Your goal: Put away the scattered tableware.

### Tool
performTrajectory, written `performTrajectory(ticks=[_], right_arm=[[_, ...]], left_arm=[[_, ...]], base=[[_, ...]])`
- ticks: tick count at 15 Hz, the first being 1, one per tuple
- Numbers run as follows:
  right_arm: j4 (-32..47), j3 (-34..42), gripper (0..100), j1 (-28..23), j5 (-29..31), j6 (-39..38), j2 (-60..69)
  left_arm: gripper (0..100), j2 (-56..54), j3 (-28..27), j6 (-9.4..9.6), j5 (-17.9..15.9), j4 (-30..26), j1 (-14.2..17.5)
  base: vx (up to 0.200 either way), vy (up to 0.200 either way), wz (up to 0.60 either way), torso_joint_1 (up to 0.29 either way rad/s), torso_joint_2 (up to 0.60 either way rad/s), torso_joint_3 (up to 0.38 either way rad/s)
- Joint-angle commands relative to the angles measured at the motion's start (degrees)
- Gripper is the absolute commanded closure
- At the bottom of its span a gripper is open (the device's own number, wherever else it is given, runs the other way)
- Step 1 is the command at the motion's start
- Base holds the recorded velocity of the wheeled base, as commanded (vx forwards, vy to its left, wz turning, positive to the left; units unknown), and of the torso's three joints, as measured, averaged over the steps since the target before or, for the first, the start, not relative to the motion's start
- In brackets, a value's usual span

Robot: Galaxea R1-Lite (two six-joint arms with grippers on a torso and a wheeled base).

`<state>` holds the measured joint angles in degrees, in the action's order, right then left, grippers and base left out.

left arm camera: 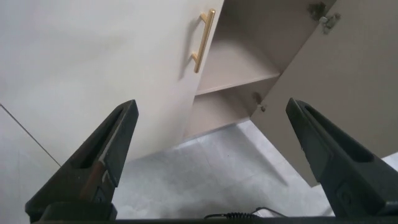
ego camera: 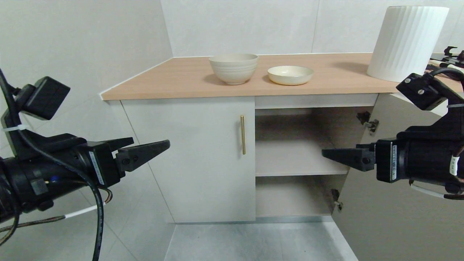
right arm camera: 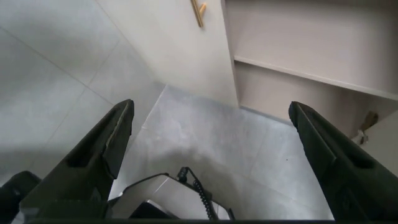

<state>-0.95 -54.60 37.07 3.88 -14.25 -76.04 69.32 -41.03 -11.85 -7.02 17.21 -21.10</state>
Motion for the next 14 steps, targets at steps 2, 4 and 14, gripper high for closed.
performTrajectory(ticks=[2, 4, 14], right_arm=[[-0.02, 0.20, 0, 0.11, -0.10, 0.01, 0.28], [0.07, 0.29, 0, 0.11, -0.10, 0.01, 0.28], [2.18, 1.96, 0, 0.28, -1.15, 0.72, 3.97]], left_arm=[[0, 0.21, -0.01, -0.02, -0.01, -0.07, 0.01], [0, 0.21, -0.01, -0.02, -0.01, 0.01, 0.01], [0, 0.03, 0.16, -0.10, -0.10, 0.10, -0.08]], base=[[0.200, 0.000, 0.00, 0.005, 0.00, 0.007], [0.200, 0.000, 0.00, 0.005, 0.00, 0.002], [0.140, 0.000, 0.00, 0.004, 0.00, 0.001]])
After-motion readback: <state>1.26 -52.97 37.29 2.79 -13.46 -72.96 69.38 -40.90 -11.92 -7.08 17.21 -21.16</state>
